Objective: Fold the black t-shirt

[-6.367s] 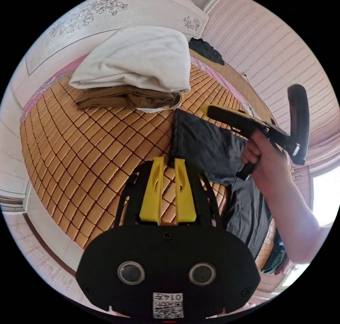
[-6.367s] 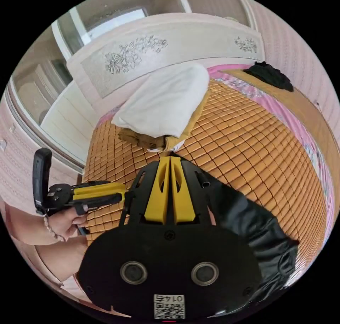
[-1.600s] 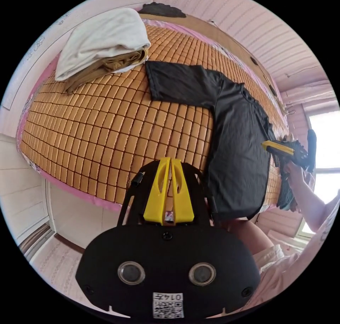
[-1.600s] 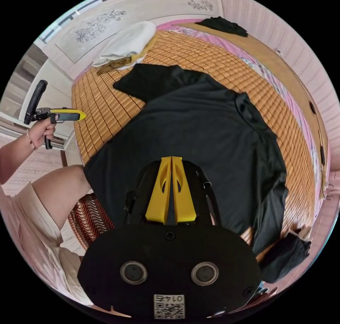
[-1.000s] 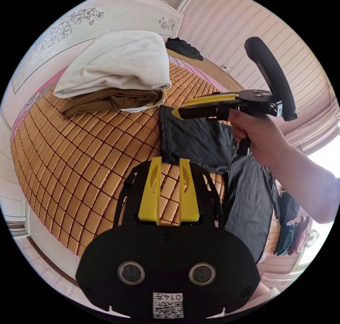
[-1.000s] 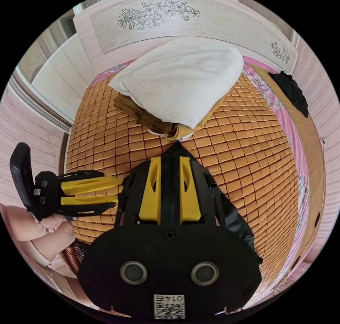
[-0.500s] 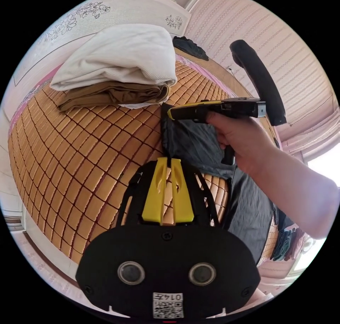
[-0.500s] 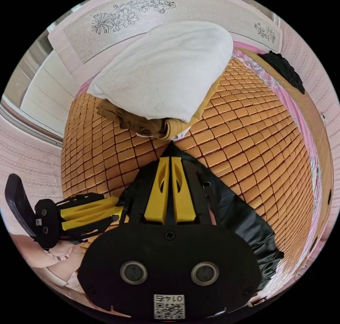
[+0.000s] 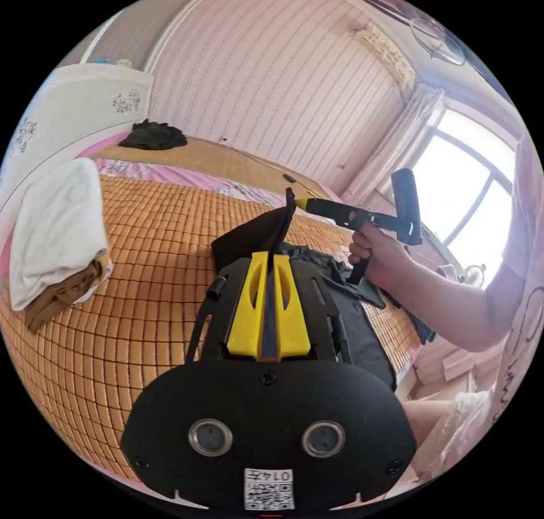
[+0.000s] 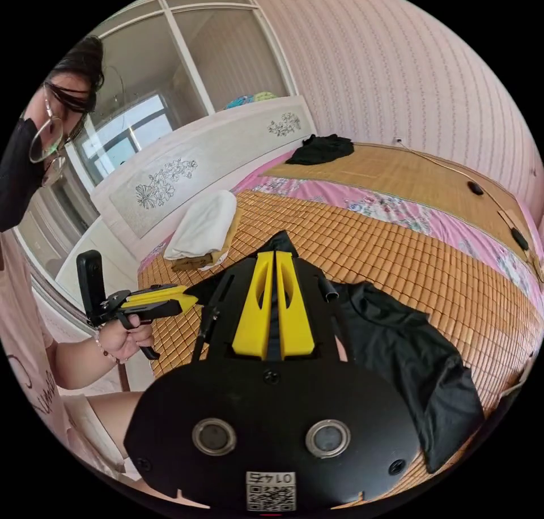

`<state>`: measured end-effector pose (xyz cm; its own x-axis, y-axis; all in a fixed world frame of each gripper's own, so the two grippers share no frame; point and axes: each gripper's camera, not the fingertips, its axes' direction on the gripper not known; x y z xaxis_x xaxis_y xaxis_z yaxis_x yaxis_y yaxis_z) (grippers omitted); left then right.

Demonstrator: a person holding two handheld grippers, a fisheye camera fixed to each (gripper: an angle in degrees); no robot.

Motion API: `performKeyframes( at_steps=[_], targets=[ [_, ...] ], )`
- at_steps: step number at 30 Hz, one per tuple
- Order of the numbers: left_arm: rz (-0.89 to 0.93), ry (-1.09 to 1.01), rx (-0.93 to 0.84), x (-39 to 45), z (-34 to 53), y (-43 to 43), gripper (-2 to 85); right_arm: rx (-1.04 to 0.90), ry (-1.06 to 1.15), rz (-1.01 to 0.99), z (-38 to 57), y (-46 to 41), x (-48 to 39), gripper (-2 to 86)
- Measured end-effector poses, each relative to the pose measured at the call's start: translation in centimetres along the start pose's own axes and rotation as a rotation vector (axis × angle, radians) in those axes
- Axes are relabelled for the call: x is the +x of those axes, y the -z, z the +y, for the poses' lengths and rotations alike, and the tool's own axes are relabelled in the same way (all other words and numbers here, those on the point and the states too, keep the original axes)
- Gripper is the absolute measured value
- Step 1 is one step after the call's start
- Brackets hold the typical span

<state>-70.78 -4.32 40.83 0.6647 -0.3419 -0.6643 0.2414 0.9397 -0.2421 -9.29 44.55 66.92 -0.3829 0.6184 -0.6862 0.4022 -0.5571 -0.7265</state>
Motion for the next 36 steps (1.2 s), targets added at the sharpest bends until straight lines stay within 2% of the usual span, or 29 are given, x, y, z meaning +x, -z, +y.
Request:
performKeyframes(
  at_steps=[3, 5, 7, 10, 16, 19, 25, 29, 34, 36],
  targets=[
    [0.151, -0.086, -0.068, 4.4, 0.9, -3.4, -0.5, -0.041, -0.108, 0.055, 4.4, 5.0, 3.3, 0.5],
    [0.179, -0.118, -0.15, 6.4, 2.6, -6.3, 0.1, -0.105, -0.168, 0.095, 7.7, 6.0, 5.2, 0.8],
    [0.21, -0.138, -0.279, 7.9, 5.6, -10.5, 2.7, -0.235, -0.328, 0.134, 12.3, 5.8, 8.2, 1.3],
    [0.258, -0.102, -0.417, 8.2, 8.7, -14.0, 5.3, -0.32, -0.449, 0.153, 16.4, 6.3, 10.2, 1.8],
    [0.102, -0.057, -0.436, 5.2, 10.2, -15.7, 4.9, -0.384, -0.281, 0.167, 14.9, 4.1, 9.3, 1.7],
    [0.083, -0.061, -0.446, 4.5, 10.1, -17.7, 4.4, -0.459, -0.214, 0.196, 15.5, 2.7, 8.1, 1.9],
    [0.156, -0.177, -0.598, 9.0, 12.9, -26.3, 5.7, -0.475, -0.288, 0.306, 18.5, 2.8, 8.6, 6.2],
    [0.135, -0.204, -0.648, 10.9, 15.5, -30.7, 6.4, -0.553, -0.319, 0.316, 19.8, 1.8, 9.8, 2.5],
    [0.159, -0.227, -0.69, 12.2, 17.2, -34.3, 6.5, -0.457, -0.301, 0.311, 20.8, 5.1, 10.0, -0.2],
    [0.145, -0.252, -0.737, 12.5, 17.9, -35.8, 6.7, -0.486, -0.311, 0.294, 21.8, 4.7, 10.5, -0.3]
  ],
)
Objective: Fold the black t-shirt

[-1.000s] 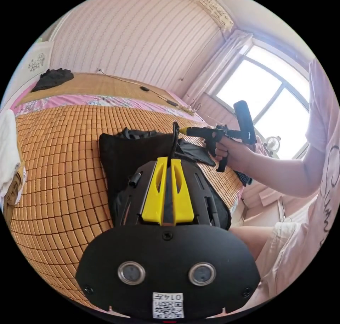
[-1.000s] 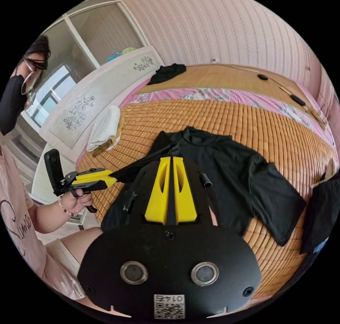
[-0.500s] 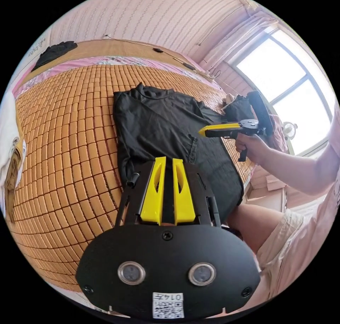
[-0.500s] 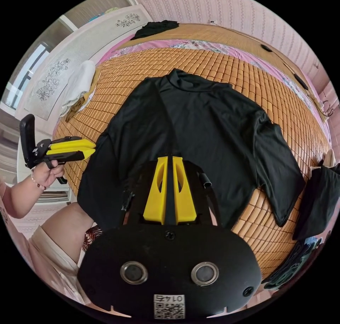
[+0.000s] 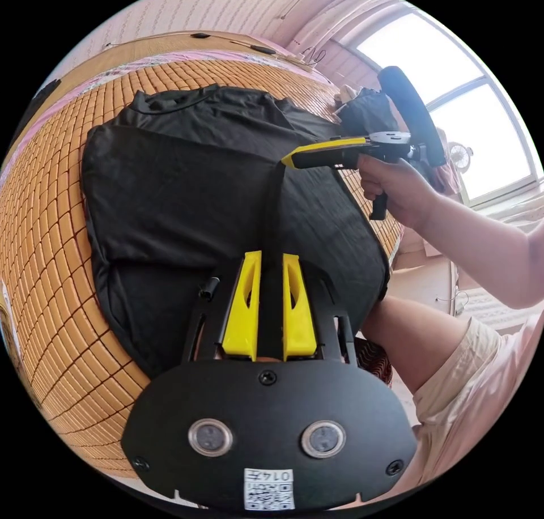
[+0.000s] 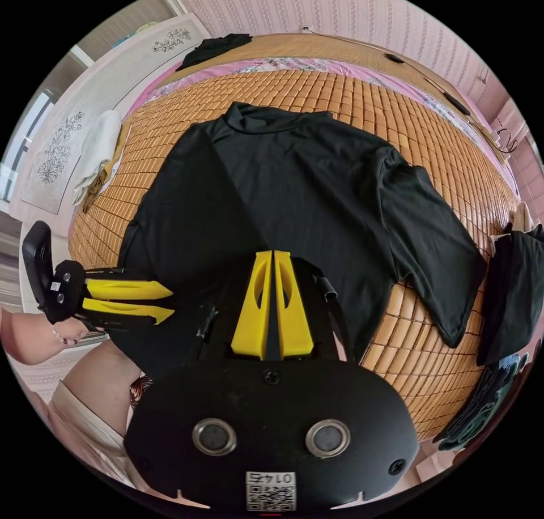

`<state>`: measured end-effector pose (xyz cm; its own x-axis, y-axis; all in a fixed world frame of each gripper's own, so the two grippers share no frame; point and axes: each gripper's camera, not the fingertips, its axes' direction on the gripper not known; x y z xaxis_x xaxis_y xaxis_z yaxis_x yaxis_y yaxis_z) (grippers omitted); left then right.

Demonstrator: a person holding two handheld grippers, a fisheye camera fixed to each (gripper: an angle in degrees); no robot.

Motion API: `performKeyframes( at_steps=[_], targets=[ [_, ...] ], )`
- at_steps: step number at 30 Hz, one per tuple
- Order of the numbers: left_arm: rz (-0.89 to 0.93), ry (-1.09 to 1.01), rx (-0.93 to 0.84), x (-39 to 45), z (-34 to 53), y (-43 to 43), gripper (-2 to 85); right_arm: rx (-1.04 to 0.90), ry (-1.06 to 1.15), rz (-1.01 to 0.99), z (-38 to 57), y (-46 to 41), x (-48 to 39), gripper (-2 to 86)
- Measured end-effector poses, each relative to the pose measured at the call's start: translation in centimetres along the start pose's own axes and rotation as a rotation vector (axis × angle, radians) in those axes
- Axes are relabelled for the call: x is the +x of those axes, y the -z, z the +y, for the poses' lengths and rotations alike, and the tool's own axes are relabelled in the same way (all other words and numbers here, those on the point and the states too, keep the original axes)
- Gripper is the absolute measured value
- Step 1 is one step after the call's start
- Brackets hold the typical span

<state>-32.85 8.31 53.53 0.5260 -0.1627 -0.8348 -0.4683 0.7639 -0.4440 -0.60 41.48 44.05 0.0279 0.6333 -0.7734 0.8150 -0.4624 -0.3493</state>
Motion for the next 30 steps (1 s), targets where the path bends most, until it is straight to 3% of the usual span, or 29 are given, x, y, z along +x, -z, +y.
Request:
performKeyframes(
  at_steps=[5, 11, 16, 22, 30],
  targets=[
    [0.026, -0.014, -0.053, -0.7, -0.7, -2.6, 6.6, 0.008, -0.009, 0.01, 2.3, -0.1, 0.7, -0.1],
    [-0.013, -0.185, 0.0, 0.6, -5.4, -1.8, 5.2, 0.206, -0.29, 0.142, 10.9, 4.6, 6.1, 4.4],
    [-0.043, -0.347, 0.018, 2.7, -15.8, -5.5, 5.1, 0.295, -0.549, 0.302, 18.6, 6.8, 12.9, 8.0],
    [0.007, -0.55, 0.017, 9.8, -28.4, -13.6, 5.2, 0.366, -0.765, 0.309, 23.2, 6.5, 17.9, 7.9],
    [-0.095, -0.684, -0.006, 18.5, -37.8, -24.7, 6.7, 0.404, -0.793, 0.18, 26.2, 4.5, 20.4, 5.0]
  ],
)
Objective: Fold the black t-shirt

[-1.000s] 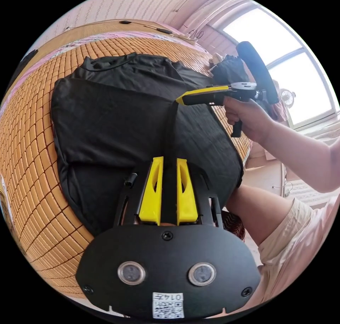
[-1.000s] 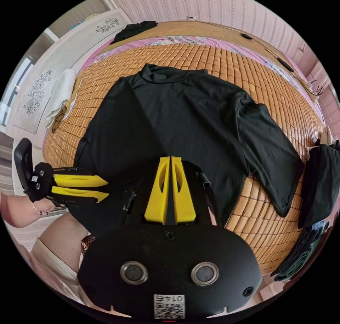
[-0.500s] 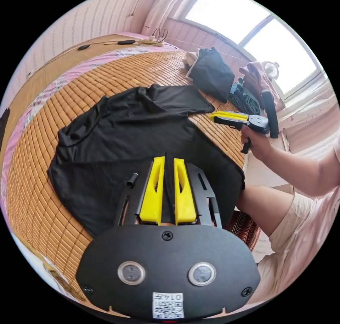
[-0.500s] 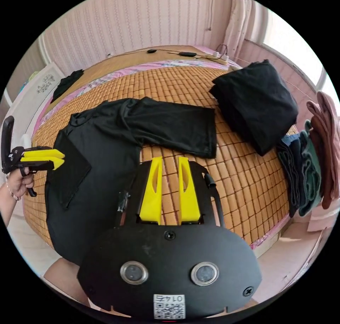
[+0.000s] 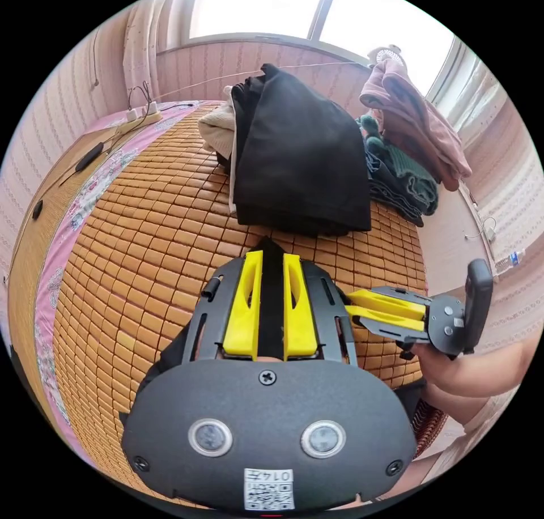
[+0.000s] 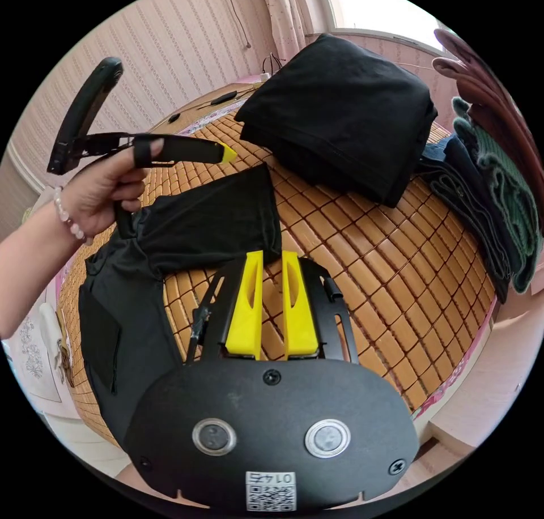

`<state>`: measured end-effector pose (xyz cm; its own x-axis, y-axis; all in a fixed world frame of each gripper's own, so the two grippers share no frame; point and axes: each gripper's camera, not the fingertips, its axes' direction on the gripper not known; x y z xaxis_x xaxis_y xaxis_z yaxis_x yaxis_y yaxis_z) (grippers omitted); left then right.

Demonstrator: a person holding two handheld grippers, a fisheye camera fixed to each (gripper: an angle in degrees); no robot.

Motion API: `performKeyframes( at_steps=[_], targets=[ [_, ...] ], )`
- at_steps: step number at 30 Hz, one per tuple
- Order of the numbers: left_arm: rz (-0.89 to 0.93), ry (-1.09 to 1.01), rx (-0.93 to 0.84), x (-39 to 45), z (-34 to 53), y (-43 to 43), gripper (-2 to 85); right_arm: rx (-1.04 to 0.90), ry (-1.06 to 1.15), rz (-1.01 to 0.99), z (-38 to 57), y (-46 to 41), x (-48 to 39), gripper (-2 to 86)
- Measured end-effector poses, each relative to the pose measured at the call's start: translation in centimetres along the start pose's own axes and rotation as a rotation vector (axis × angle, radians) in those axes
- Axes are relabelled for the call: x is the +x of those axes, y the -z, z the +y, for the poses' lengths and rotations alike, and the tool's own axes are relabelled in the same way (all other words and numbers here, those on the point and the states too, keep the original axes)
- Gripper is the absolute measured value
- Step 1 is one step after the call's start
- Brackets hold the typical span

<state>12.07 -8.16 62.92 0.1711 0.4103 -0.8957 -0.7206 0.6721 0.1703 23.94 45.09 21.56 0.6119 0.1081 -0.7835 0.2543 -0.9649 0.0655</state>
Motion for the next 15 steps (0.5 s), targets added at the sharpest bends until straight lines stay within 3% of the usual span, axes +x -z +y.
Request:
performKeyframes(
  at_steps=[5, 7, 9, 15],
  targets=[
    [-0.084, 0.01, -0.159, -0.5, -1.7, -6.3, 6.4, 0.01, 0.007, -0.054, 0.5, 0.2, 2.2, 2.7],
    [-0.014, 0.041, -0.095, -2.1, -0.9, -6.4, 0.3, 0.0, 0.029, -0.062, 0.5, 0.2, 2.8, 1.9],
    [0.081, 0.133, -0.097, -4.1, -0.4, -6.1, -0.5, -0.023, 0.031, -0.089, 0.3, 0.3, 3.1, 1.5],
    [0.054, 0.237, 0.161, -8.7, 5.4, 4.0, -1.0, 0.093, 0.027, -0.259, -0.5, 3.6, 2.5, 1.0]
  ],
)
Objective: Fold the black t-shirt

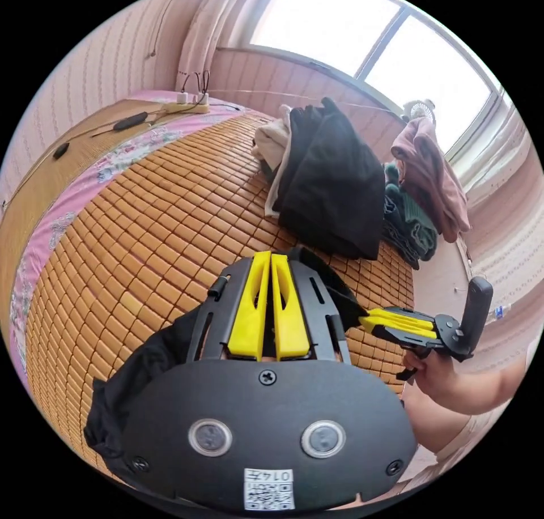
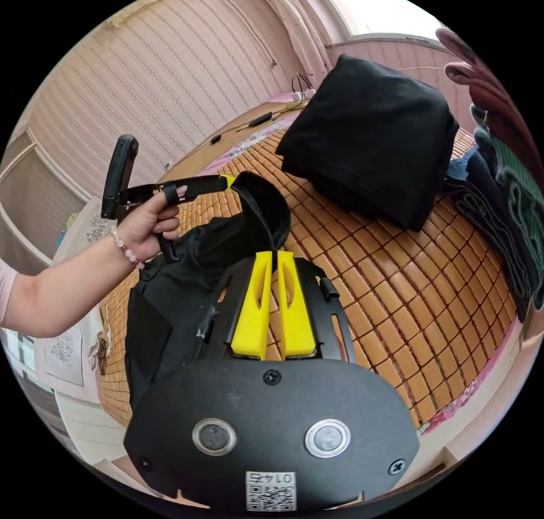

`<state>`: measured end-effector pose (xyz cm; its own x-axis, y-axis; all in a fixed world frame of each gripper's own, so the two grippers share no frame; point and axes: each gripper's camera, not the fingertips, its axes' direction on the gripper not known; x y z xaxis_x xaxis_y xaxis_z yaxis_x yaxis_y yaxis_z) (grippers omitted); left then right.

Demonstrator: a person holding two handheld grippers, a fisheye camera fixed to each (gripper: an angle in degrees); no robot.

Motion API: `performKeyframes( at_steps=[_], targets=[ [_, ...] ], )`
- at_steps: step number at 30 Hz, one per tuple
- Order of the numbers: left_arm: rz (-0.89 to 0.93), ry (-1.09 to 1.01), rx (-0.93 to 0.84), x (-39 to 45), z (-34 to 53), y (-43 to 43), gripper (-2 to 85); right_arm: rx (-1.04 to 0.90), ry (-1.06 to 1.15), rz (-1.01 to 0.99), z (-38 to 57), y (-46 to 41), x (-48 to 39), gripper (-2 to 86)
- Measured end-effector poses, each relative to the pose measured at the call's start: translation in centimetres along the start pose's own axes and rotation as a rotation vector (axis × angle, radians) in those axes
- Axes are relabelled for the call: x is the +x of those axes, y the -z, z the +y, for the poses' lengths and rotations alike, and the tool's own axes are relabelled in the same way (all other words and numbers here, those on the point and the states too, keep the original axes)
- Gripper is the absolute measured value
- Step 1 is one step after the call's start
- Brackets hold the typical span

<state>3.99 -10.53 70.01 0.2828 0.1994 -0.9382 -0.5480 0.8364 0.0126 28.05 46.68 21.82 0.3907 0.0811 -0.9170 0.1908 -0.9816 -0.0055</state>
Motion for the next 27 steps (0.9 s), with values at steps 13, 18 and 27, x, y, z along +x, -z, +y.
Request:
performKeyframes(
  at_steps=[13, 18, 27],
  targets=[
    [-0.095, 0.4, -0.004, -7.0, 25.5, 18.1, -1.0, -0.32, 0.319, -0.459, 3.6, -3.4, -10.1, 1.0],
    [-0.092, 0.44, -0.011, -8.4, 29.8, 17.8, -1.0, -0.401, 0.446, -0.434, 5.1, -4.8, -13.4, 1.2],
    [-0.121, 0.597, -0.041, -10.4, 34.7, 20.1, 0.0, -0.663, 0.869, -0.281, 8.0, -7.1, -19.5, 3.4]
  ],
)
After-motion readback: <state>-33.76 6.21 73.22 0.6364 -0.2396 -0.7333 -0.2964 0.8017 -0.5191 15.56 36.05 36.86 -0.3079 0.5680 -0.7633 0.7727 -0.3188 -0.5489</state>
